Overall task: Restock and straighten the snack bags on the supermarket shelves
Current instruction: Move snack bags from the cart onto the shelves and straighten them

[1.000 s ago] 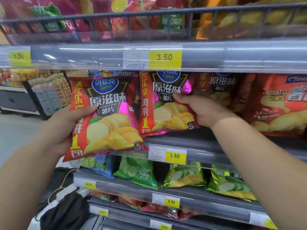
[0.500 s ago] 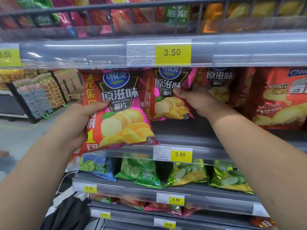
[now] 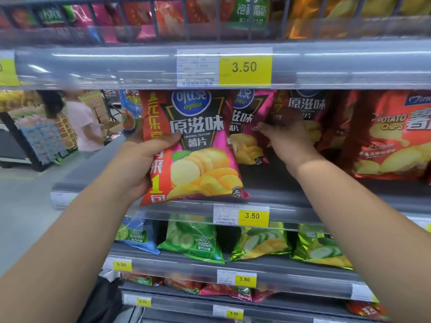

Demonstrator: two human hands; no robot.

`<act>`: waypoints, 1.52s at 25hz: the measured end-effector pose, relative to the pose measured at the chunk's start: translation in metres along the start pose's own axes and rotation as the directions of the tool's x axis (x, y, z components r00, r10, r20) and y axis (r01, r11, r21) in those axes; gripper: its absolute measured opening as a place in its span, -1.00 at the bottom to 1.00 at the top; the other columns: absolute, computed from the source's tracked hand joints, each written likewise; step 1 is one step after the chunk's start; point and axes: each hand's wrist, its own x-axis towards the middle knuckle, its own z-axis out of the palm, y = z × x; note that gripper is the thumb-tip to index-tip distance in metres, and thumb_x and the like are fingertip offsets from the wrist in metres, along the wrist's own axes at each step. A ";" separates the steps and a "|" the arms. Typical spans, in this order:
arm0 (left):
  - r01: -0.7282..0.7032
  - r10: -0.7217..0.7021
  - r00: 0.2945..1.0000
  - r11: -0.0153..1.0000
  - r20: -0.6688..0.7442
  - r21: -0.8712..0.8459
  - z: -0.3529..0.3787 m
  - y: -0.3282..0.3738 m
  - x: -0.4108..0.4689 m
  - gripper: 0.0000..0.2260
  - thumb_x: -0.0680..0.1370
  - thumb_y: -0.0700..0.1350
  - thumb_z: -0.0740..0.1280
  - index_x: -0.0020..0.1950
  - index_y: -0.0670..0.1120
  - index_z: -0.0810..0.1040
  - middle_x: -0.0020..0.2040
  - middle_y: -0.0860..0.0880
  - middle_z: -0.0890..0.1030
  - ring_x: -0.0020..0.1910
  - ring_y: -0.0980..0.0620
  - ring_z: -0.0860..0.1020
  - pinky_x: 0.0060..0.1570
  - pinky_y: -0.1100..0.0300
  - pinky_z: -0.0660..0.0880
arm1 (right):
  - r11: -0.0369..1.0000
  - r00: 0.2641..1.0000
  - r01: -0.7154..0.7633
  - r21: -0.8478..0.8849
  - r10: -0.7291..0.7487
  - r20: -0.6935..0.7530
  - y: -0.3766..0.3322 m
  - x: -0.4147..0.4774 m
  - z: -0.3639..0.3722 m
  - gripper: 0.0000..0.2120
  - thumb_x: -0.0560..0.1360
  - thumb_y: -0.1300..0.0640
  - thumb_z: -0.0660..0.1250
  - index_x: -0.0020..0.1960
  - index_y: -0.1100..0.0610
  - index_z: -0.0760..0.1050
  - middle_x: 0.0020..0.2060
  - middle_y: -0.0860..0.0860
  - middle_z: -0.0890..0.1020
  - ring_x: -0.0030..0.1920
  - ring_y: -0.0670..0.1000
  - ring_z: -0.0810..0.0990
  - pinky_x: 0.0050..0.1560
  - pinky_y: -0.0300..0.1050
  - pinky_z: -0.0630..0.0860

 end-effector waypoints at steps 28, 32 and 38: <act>-0.403 0.499 0.843 0.341 0.199 0.849 0.074 -0.051 0.045 -0.29 0.37 -0.03 0.55 0.45 0.06 0.34 0.49 -0.16 0.13 0.49 -0.21 0.17 0.43 -0.04 0.18 | 0.995 0.990 -0.058 -0.084 0.047 -0.131 0.011 -0.004 -0.076 -0.35 0.34 0.22 0.55 0.34 0.11 0.35 0.16 0.02 0.61 0.14 0.06 0.59 0.24 0.07 0.52; -0.366 0.433 0.878 0.329 0.205 0.870 0.062 -0.044 0.054 -0.24 0.44 -0.07 0.50 0.53 0.12 0.17 0.55 -0.09 0.04 0.45 -0.25 0.28 0.29 -0.14 0.35 | 0.994 0.984 -0.020 -0.103 0.001 -0.177 0.009 -0.002 -0.073 -0.39 0.40 0.23 0.50 0.37 0.14 0.33 0.19 0.02 0.58 0.15 0.01 0.55 0.22 -0.07 0.49; -0.365 0.337 0.906 0.317 0.256 0.876 0.058 -0.042 0.060 -0.12 0.48 -0.07 0.46 0.59 0.14 -0.08 0.60 -0.06 -0.11 0.54 -0.17 0.17 0.37 -0.10 0.30 | 0.970 0.993 -0.038 -0.241 0.009 -0.118 0.008 0.012 -0.070 -0.35 0.43 0.17 0.49 0.41 0.18 0.26 0.23 0.05 0.55 0.19 0.03 0.53 0.21 -0.15 0.45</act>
